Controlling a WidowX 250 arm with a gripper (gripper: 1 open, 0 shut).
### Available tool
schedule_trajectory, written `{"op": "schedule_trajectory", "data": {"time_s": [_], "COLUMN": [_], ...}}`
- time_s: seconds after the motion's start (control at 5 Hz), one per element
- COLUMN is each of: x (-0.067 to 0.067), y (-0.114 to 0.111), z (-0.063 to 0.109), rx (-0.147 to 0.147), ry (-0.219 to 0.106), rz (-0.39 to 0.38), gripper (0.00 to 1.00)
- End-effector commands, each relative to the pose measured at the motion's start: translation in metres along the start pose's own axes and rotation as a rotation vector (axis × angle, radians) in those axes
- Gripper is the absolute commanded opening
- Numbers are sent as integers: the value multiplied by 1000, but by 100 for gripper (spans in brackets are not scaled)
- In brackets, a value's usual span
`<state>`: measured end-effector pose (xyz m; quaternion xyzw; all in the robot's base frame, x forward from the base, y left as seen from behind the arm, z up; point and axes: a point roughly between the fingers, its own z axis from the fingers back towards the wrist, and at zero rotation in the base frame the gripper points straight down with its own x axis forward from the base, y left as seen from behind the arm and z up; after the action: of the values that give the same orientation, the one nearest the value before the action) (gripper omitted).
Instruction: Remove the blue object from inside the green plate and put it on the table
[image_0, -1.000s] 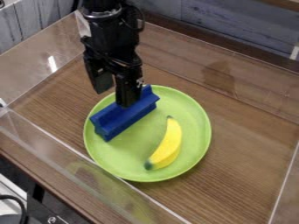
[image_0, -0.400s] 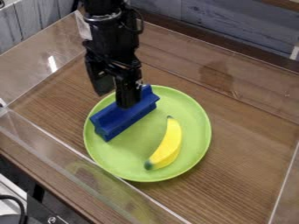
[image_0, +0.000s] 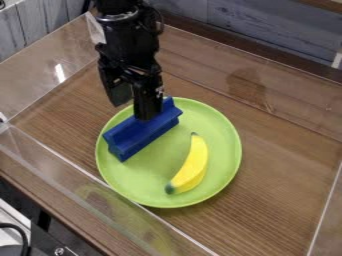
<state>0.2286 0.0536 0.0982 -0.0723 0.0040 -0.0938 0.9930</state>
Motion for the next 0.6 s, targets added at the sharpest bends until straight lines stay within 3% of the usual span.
{"op": "schedule_trajectory", "data": {"time_s": [0.0,0.4], "x": [6,8], "y": [4,5], "z": [10,10], "rx": [6,-11], "ry": [-39,-39], "rz": [9,14], "gripper": [100,100]}}
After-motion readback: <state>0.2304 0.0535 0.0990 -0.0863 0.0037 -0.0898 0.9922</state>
